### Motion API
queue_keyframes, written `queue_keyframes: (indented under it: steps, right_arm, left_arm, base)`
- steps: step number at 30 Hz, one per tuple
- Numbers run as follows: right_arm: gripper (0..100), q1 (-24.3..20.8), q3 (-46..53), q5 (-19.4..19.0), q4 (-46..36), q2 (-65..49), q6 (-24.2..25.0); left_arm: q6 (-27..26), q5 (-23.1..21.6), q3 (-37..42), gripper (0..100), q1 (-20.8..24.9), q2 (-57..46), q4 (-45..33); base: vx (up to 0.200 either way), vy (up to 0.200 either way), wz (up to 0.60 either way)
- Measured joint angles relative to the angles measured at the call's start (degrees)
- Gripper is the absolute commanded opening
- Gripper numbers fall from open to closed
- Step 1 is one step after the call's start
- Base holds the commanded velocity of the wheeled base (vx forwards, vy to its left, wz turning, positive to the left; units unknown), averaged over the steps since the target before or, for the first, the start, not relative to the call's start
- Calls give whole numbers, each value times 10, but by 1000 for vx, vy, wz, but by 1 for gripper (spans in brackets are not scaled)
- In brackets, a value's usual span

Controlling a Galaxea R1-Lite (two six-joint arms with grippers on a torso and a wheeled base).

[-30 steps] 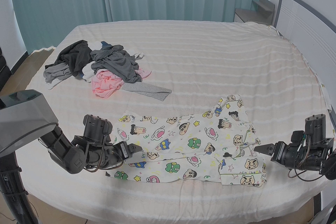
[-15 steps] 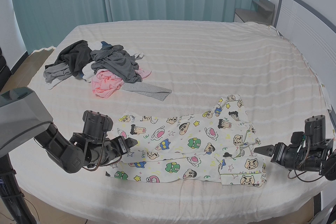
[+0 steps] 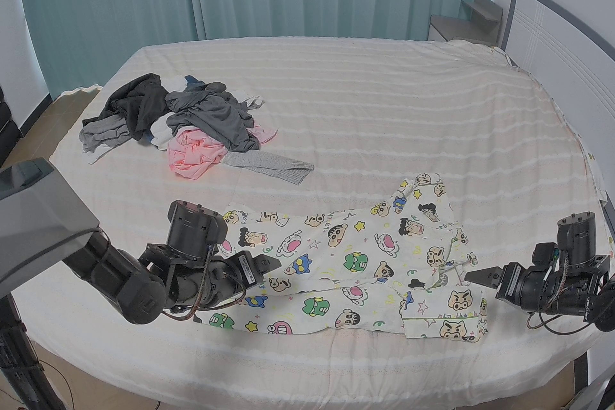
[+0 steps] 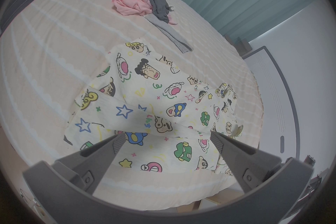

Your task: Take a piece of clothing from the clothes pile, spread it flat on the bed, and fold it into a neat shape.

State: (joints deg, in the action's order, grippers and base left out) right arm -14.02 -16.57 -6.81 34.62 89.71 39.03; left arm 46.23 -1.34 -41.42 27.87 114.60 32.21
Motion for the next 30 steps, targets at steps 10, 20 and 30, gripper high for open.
queue_keyframes:
  steps: [10, 20, 30]
  right_arm:
    - [100, -1, 18, 0, 30, 1, 1]
    - [100, -1, 28, -1, 44, 9, 0]
    - [100, -2, 29, -1, 46, 15, 1]
  left_arm:
    - [23, 13, -56, 100, 9, 85, 1]
    - [27, 33, -90, 100, 13, 140, 1]
    - [36, 33, -90, 100, 18, 144, -1]
  base:
    - [0, 0, 0]
    - [0, 0, 0]
    - [0, 0, 0]
